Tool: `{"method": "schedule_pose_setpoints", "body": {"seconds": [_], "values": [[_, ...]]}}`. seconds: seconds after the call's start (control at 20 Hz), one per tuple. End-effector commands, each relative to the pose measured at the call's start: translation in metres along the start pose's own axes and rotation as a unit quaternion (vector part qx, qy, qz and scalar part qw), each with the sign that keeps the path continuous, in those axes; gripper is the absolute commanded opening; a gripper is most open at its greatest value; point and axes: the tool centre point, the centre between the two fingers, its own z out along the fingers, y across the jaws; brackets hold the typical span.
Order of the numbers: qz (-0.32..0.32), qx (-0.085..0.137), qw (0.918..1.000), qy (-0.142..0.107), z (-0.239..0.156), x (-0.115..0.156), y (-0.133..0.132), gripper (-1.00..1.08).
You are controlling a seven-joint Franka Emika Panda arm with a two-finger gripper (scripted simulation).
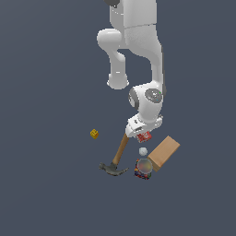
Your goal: Pick up a designated object from a clutter of objects.
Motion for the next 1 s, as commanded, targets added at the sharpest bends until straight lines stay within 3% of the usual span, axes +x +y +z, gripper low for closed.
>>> {"method": "schedule_pose_setpoints", "body": {"seconds": [0.0,0.45,0.95], "values": [[0.0,0.0,1.0,0.0,-0.004,0.0,0.001,-1.0],[0.0,0.0,1.0,0.0,-0.043,-0.006,0.012,-1.0],[0.0,0.0,1.0,0.0,-0.13,-0.016,0.034,-1.0]]}}
